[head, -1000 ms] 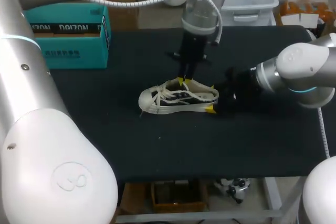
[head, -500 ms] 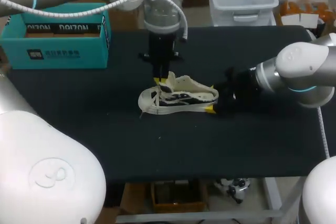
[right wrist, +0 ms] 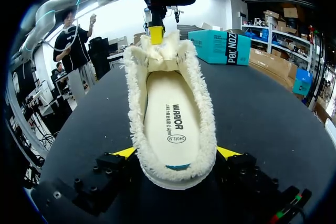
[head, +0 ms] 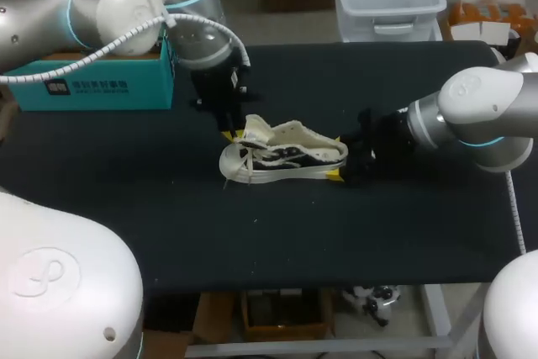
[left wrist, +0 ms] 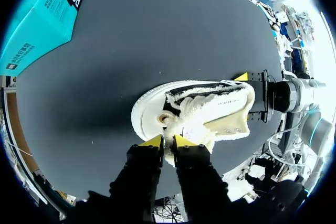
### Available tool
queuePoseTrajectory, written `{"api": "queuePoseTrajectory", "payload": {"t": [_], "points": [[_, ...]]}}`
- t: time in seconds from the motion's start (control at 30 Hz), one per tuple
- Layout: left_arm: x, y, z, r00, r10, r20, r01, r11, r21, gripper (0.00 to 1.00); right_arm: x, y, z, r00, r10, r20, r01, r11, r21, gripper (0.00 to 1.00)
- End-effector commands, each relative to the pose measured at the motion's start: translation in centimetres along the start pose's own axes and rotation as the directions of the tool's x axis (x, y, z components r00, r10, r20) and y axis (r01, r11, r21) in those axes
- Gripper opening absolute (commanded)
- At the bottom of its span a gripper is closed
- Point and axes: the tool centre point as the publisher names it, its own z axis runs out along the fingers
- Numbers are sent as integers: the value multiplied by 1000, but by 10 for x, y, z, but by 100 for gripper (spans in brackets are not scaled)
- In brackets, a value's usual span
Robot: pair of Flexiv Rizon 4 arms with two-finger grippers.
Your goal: Open the shoe tongue, take the insole out of the shoe, put the insole back into the shoe, and pack the shoe into the shoebox
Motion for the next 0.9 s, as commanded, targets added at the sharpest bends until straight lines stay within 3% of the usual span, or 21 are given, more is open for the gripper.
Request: {"api": "queuePoseTrajectory", "payload": {"t": [0.03,0.1,0.23,0.27,0.37,0.47,0.6,0.67,0.73,0.77,0.83,0.87,0.9], "points": [[0,5,-8,990,30,-134,-28,999,17,66,-1,-4,0,1000,-1,1,1,1000,-4,0],[5,8,-15,988,46,-149,-42,999,32,67,-1,-4,0,1000,-1,1,1,1000,-4,0],[19,16,-33,982,102,-160,-92,993,70,61,-1,-4,0,1000,-1,1,1,1000,-4,0],[24,18,-37,981,121,-151,-111,991,78,49,-1,-4,0,1000,-1,1,1,1000,-4,0],[37,24,-53,974,173,-147,-157,981,114,38,-1,-4,0,1000,-1,1,1,1000,-4,0],[48,29,-66,962,231,-145,-211,968,138,0,-1,-4,0,1000,-1,1,1,1000,-4,0],[60,31,-77,923,362,-128,-340,926,167,0,-1,-4,0,1000,-1,1,1,1000,-4,0],[67,34,-80,867,482,-126,-465,874,140,0,-1,-4,0,1000,-1,1,1,1000,-4,0],[73,39,-81,739,663,-124,-648,749,141,0,-1,-4,0,1000,-1,1,1,1000,-4,0],[76,39,-82,690,714,-120,-701,700,136,0,-1,-4,0,1000,-1,1,1,1000,-4,0],[79,41,-83,526,836,-155,-831,544,114,0,-1,-4,0,1000,-1,1,1,1000,-4,0],[80,41,-83,502,852,-149,-846,519,118,0,-1,-4,0,1000,-1,1,1,1000,-4,0],[83,39,-83,439,884,-160,-886,455,89,0,-1,-4,0,1000,-1,1,1,1000,-4,0]]}}
